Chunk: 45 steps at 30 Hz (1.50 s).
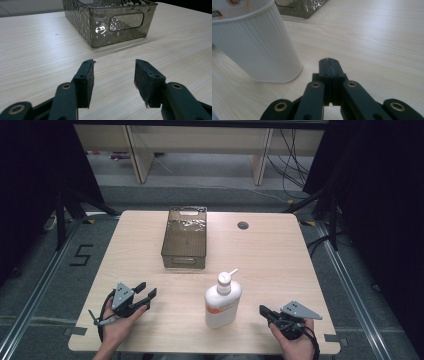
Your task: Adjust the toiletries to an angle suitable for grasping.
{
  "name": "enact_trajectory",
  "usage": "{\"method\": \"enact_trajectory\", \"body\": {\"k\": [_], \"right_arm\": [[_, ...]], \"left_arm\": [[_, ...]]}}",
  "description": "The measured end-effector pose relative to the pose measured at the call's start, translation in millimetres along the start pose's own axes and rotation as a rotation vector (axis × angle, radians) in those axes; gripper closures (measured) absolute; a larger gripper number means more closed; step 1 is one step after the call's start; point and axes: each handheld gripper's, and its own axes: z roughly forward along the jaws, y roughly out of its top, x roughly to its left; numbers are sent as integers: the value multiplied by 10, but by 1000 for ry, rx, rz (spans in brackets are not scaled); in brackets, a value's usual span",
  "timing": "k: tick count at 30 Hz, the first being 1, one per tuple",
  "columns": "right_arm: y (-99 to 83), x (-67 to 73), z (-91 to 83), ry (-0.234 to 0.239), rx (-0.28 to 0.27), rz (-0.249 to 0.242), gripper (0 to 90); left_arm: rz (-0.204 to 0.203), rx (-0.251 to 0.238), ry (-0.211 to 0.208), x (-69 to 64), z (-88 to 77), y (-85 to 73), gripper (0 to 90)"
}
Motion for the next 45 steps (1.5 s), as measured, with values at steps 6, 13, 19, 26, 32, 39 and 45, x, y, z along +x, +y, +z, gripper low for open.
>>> {"method": "enact_trajectory", "body": {"k": [6,13,19,26,32,39,45], "right_arm": [[98,243,-37,101,-3,-25,900],[191,569,-11,182,-19,-101,900],[216,809,86,217,-40,-122,900],[208,779,88,159,-67,-109,900],[255,754,60,125,-80,-55,900],[337,641,123,86,-96,-88,900],[436,528,304,85,-94,-76,900]], "left_arm": [[42,5,-31,-85,-58,32,601],[52,-1,-40,-77,-45,32,616],[54,-1,-37,-77,-44,21,615],[60,-1,-37,-79,-46,22,615],[58,0,-41,-87,-38,20,615],[65,6,-44,-85,-30,15,616],[67,7,-51,-92,-29,13,616]]}}
